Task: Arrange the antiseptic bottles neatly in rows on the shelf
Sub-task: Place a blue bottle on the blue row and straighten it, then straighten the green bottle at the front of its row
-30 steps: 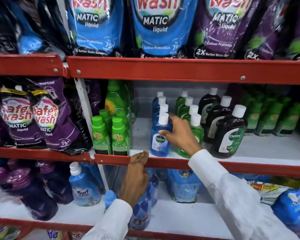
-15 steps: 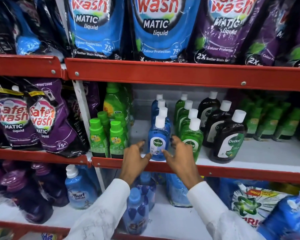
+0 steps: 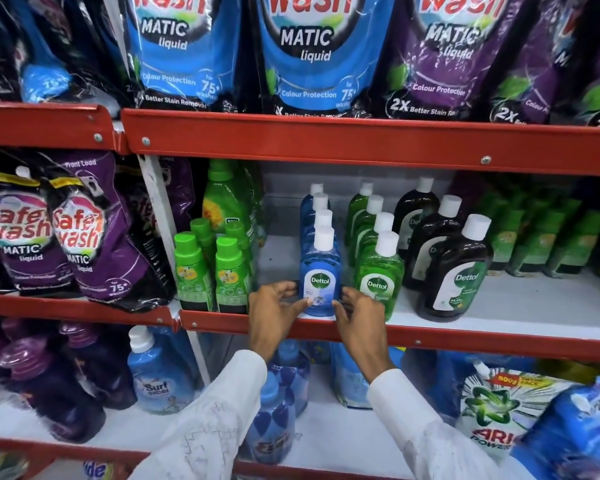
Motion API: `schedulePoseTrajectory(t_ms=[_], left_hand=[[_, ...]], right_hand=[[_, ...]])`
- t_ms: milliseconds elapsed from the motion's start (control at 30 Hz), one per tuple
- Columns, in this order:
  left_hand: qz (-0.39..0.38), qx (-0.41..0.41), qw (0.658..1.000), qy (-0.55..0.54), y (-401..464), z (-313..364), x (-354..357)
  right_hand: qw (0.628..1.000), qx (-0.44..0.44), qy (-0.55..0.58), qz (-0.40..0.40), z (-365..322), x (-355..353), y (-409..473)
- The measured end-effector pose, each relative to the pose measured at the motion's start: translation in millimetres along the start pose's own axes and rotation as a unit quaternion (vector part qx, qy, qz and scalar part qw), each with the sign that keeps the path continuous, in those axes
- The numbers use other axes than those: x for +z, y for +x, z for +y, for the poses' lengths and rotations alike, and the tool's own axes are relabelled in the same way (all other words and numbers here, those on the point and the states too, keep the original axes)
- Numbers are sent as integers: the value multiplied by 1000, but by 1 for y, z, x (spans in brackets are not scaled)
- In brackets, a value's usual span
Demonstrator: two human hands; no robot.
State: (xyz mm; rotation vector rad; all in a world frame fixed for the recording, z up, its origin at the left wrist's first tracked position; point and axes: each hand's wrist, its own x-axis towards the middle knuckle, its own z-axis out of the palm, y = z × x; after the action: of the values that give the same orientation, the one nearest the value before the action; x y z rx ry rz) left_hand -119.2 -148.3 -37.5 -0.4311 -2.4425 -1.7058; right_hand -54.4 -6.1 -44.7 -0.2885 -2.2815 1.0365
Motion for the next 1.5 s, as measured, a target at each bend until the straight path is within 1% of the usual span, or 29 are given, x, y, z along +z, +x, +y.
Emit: schedulePoseTrajectory(t_ms=[400, 533, 567, 633, 700, 733, 767, 833, 900, 967, 1067, 1133, 1200, 1367, 1500], left_hand=[[4, 15, 1000, 8, -2, -5, -1], [3, -6, 1000, -6, -3, -5, -1], [18, -10, 1000, -9, -5, -5, 0], [88, 8, 996, -6, -17, 1, 0], [175, 68, 982, 17, -35, 10, 5], [190, 88, 978, 17, -44, 16, 12], [182, 95, 979, 7, -52, 22, 21], [132, 103, 986, -11, -63, 30, 44], [83, 102, 991, 7, -63, 36, 63], [38, 97, 993, 50, -57, 37, 78], [-10, 113, 985, 127, -50, 35, 89], [-10, 111, 984, 138, -47, 35, 92], [1, 106, 986, 132, -44, 36, 93], [16, 80, 991, 105, -42, 39, 96], [29, 76, 992, 98, -42, 39, 97]], right_hand=[[1000, -3, -4, 7, 3, -2, 1], [1000, -18, -3, 10, 4, -8, -6], [1000, -19, -1, 15, 5, -12, -10], [999, -16, 11, 46, 8, -27, -18], [995, -7, 36, 95, 13, -46, -24], [992, -2, 46, 118, 17, -56, -26], [989, 5, 48, 136, 22, -63, -26], [987, 17, 40, 156, 33, -72, -23], [987, 23, 25, 160, 42, -73, -20], [989, 21, 9, 146, 48, -74, -16], [995, 23, 19, 98, 53, -78, -9], [997, 22, 16, 75, 55, -80, -6], [997, 20, 13, 68, 57, -81, -3], [997, 23, 23, 72, 62, -82, -1], [997, 24, 29, 73, 65, -82, 1]])
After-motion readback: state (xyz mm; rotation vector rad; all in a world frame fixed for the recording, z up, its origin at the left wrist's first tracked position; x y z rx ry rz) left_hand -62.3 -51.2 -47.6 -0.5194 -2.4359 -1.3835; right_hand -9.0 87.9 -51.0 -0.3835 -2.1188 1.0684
